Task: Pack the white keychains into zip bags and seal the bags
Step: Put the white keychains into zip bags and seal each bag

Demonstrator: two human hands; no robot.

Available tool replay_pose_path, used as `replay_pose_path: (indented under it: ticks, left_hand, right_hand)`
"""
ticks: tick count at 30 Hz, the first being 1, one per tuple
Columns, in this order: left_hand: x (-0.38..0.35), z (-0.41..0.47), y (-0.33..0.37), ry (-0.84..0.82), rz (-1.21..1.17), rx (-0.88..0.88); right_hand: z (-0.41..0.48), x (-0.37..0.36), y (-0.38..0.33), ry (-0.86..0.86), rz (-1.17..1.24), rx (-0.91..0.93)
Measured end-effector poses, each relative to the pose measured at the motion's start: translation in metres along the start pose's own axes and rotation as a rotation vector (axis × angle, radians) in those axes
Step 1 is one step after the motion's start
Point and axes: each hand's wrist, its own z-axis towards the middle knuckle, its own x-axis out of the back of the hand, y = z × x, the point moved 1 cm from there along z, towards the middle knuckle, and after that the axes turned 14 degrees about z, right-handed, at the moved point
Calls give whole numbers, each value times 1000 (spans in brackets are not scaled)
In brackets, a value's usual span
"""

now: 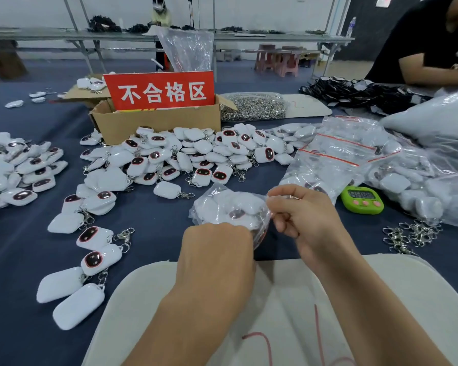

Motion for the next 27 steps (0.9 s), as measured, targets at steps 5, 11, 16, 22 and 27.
replay_pose_path:
  ticks: [5,11,16,22,27]
  left_hand:
    - [16,3,-12,178,-32,35]
    - [16,10,-45,608,-716,127]
    - [27,29,-62,613,-1183,352]
    - [22,60,-69,419,-1595,468]
    - [-12,64,-53,415,-1731,671]
  right_hand:
    - [-5,-7,-9,29,109,100]
    - [-15,-9,-51,-82,51,272]
    - [-18,-19,-78,-61,-318,492]
    - [3,-21,-80,-104,-216,364]
    - [11,-25,-39,-85,-244,369]
